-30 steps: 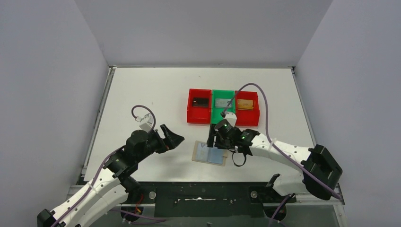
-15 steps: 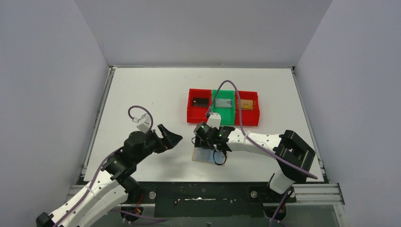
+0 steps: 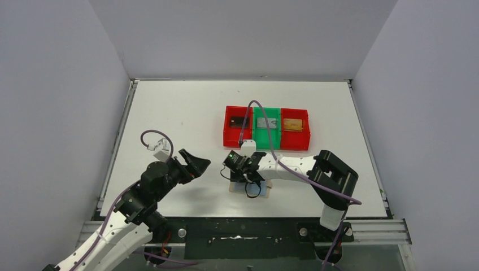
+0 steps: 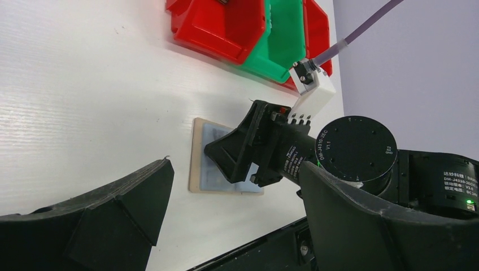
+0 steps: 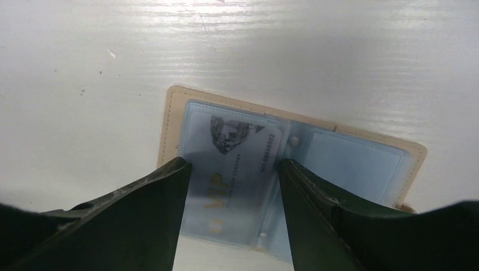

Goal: Take the credit cards out of the card holder

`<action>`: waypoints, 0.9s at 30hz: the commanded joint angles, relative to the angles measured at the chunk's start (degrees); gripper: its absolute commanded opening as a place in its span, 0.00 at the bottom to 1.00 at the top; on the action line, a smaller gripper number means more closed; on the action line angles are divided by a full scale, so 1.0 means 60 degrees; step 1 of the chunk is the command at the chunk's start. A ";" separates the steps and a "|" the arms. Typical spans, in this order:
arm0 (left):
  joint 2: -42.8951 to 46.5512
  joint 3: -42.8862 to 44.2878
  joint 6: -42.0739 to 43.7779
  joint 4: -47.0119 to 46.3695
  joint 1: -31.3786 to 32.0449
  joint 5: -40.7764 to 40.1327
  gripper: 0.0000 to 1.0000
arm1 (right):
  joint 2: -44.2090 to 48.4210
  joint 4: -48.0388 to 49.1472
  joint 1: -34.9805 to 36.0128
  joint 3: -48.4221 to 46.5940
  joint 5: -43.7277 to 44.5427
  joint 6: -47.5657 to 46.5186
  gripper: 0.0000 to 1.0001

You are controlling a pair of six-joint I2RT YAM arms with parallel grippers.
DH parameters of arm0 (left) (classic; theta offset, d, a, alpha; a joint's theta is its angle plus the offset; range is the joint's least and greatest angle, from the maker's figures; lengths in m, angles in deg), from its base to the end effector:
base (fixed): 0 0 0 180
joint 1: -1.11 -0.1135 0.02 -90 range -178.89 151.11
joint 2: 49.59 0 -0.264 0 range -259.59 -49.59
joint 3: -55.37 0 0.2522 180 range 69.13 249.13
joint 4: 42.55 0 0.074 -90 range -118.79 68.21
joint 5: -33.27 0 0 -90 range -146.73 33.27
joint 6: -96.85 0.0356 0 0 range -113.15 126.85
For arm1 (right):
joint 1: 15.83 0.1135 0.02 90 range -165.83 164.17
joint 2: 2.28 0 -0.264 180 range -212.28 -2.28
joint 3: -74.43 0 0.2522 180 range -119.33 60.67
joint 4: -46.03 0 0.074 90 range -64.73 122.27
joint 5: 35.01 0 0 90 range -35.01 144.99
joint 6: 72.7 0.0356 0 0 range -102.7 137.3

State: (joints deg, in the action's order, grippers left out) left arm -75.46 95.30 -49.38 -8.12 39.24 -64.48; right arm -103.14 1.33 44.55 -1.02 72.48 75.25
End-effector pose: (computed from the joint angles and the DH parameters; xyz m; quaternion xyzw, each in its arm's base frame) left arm 0.1049 -0.0762 0.2519 -0.1669 0.8029 -0.3801 0.4279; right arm 0.1745 0.2853 0.1630 0.0056 0.9739 0.0698 0.2161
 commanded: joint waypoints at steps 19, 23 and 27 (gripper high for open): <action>-0.0299 0.0158 -0.0050 -0.0424 -0.0022 0.0214 0.83 | 0.0265 0.1314 -0.0264 0.0767 -0.0417 -0.0305 0.00; -0.0505 0.0107 -0.0011 -0.0623 -0.0026 0.0466 0.83 | 0.0684 0.1948 -0.0441 0.1241 -0.0724 -0.0360 0.00; -0.0879 -0.0006 0.0047 -0.1156 -0.0026 0.0982 0.83 | 0.1363 0.3159 -0.0622 0.1982 -0.1349 -0.0505 0.00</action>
State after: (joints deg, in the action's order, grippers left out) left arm -79.11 95.17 -49.81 -8.88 39.24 -62.27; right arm -98.66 12.57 41.95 6.81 67.81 73.24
